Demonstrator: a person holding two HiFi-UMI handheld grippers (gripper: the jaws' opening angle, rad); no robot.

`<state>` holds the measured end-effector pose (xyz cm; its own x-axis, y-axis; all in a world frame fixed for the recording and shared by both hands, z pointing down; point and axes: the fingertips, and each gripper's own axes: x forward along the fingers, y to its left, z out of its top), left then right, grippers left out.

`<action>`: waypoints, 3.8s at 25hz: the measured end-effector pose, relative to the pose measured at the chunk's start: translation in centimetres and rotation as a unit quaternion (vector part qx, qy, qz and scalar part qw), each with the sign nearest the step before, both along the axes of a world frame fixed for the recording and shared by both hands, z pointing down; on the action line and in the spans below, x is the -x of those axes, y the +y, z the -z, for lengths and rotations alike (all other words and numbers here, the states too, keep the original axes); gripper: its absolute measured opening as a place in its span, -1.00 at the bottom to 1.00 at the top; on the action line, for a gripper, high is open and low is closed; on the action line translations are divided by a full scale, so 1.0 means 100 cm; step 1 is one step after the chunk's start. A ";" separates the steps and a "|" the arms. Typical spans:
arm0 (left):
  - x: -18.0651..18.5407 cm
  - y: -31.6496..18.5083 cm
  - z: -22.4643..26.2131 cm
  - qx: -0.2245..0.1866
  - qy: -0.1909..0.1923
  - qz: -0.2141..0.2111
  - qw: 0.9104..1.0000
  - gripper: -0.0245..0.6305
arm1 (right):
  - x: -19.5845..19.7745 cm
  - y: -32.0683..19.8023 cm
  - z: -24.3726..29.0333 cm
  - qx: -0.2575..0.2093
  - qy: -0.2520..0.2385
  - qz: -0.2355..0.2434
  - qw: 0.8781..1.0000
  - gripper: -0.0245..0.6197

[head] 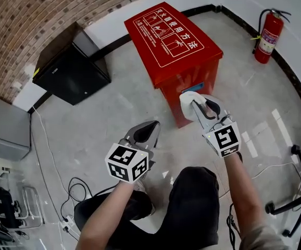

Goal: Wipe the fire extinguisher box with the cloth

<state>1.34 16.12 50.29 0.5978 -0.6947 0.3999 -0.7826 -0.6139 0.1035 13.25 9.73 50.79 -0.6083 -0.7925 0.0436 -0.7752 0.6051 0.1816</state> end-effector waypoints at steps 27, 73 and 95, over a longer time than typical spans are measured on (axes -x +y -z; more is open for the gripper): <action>-0.020 -0.022 -0.086 0.042 0.002 -0.010 0.999 -0.92 | 0.022 0.008 -0.118 0.100 -0.048 -0.002 0.994 -0.64; 0.013 0.012 -0.173 0.103 -0.010 -0.005 0.995 -0.92 | -0.080 -0.026 -0.275 0.234 -0.048 -0.186 0.953 -0.68; 0.036 0.008 -0.142 0.090 -0.068 -0.128 0.985 -0.47 | 0.106 0.055 -0.139 0.194 -0.098 0.146 0.965 -0.65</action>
